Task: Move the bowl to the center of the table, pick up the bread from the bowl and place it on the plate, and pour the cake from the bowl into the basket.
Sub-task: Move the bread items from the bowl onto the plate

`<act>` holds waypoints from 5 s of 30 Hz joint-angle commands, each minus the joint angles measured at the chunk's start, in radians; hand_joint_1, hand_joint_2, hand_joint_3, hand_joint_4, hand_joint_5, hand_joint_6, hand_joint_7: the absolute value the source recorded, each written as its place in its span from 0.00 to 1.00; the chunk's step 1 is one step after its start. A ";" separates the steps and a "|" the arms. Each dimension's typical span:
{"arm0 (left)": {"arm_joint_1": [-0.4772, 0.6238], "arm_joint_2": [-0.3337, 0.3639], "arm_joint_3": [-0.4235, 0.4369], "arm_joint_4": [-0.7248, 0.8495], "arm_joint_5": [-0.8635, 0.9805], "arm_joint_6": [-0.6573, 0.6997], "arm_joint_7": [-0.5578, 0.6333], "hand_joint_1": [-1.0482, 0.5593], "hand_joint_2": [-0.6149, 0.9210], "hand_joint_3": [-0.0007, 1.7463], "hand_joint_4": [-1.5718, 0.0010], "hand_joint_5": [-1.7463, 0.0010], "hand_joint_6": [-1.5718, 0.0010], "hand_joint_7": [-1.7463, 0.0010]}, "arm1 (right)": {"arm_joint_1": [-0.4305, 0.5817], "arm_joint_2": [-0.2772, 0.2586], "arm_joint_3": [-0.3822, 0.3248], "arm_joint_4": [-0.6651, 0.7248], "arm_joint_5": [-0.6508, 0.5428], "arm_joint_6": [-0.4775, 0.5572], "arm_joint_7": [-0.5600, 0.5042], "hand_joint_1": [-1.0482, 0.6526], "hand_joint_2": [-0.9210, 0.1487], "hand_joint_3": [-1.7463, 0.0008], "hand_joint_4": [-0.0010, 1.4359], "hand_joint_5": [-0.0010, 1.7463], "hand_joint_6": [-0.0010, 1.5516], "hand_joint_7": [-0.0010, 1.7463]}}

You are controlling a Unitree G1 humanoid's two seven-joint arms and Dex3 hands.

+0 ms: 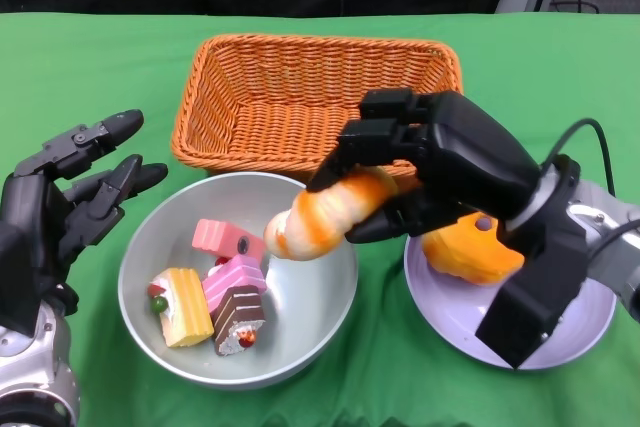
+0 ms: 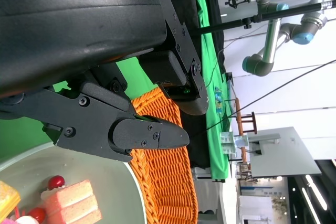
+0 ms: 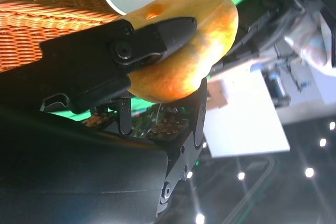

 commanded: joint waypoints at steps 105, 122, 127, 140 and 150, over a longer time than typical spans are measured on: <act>-0.001 0.073 0.024 0.025 -0.007 0.061 -0.076 0.39 1.00 0.16 0.29 1.00 0.40 1.00 | 0.587 -0.195 -0.388 -0.888 0.688 1.368 0.812 0.63 0.22 0.48 0.40 1.00 0.33 0.86; 0.001 0.075 0.017 0.026 0.004 0.055 -0.066 0.38 1.00 0.15 0.30 1.00 0.41 1.00 | 0.565 -0.243 -0.312 -0.953 0.538 1.548 0.845 0.59 0.00 0.74 0.38 0.90 0.35 0.69; 0.000 0.075 0.018 0.026 0.003 0.059 -0.061 0.38 1.00 0.15 0.30 1.00 0.40 1.00 | 0.575 -0.238 -0.295 -0.972 0.475 1.541 0.807 0.59 0.00 0.78 0.44 0.58 0.45 0.34; -0.001 0.075 0.021 0.026 -0.004 0.064 -0.068 0.38 1.00 0.15 0.29 0.99 0.40 1.00 | 0.614 -0.243 -0.241 -1.030 0.261 1.442 0.692 0.50 0.00 0.86 0.42 0.06 0.41 0.00; 0.000 0.072 0.025 0.023 -0.011 0.061 -0.080 0.38 1.00 0.15 0.29 1.00 0.40 1.00 | 0.628 -0.232 -0.236 -1.056 0.201 1.451 0.686 0.48 0.00 0.88 0.37 0.02 0.38 0.00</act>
